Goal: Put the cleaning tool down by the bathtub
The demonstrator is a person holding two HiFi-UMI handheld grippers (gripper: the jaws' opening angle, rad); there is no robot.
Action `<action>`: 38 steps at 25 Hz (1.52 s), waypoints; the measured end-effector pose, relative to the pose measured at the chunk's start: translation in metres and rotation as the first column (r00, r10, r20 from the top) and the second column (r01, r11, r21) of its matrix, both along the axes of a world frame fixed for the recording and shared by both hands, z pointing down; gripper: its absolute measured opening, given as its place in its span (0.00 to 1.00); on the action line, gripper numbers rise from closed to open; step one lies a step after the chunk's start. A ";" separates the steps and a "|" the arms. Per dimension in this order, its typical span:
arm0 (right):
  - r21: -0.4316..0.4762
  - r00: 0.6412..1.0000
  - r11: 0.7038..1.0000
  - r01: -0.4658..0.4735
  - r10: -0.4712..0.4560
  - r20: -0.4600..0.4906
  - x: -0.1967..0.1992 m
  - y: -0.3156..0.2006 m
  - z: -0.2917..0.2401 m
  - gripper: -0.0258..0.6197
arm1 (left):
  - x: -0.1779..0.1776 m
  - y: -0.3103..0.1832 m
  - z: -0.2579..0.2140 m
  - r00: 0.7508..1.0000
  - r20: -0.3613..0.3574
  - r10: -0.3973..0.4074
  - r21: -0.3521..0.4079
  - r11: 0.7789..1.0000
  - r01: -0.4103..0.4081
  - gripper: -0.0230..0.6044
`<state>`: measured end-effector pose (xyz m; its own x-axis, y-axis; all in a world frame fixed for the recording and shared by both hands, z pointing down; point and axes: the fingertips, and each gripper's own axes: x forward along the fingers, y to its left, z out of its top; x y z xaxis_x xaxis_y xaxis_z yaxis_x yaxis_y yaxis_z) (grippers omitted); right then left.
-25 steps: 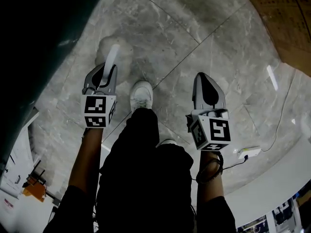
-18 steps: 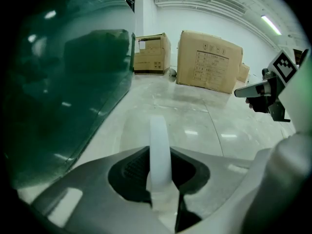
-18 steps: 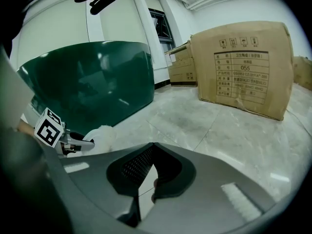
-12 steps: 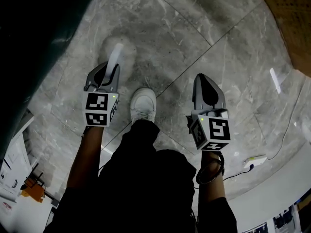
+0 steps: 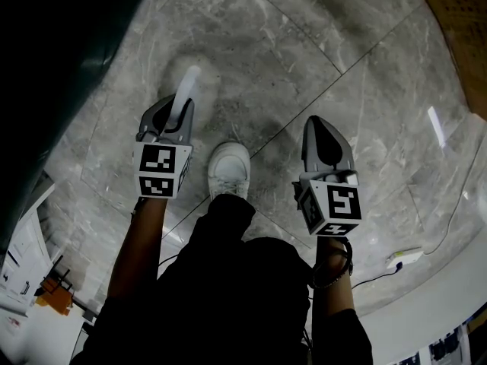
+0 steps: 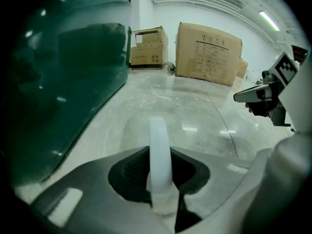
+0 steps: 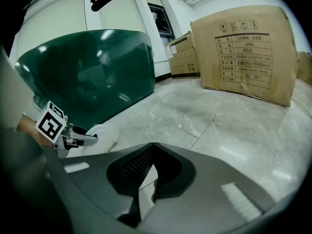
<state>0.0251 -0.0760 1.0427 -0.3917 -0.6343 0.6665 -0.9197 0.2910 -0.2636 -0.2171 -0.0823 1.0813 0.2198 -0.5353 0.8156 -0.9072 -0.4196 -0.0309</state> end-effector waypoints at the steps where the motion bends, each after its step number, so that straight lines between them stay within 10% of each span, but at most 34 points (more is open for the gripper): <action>1: 0.000 1.000 1.000 0.001 -0.001 0.001 0.000 0.000 0.001 0.07 | 0.000 0.000 0.000 1.000 -0.002 -0.002 0.000 1.000 0.002 0.16; 15: 0.012 1.000 1.000 -0.028 0.028 -0.006 0.019 0.008 -0.003 0.07 | 0.001 -0.004 -0.001 1.000 -0.009 -0.014 0.014 1.000 0.014 0.17; 24: 0.029 0.999 0.998 -0.048 0.048 -0.010 0.023 0.009 -0.015 0.07 | 0.006 -0.003 -0.013 0.999 -0.041 0.006 0.037 0.999 -0.005 0.35; 38: 0.053 0.998 0.997 -0.063 0.064 -0.028 0.037 0.009 -0.143 0.07 | 0.019 0.000 -0.137 0.998 -0.014 0.058 0.101 0.993 -0.056 0.35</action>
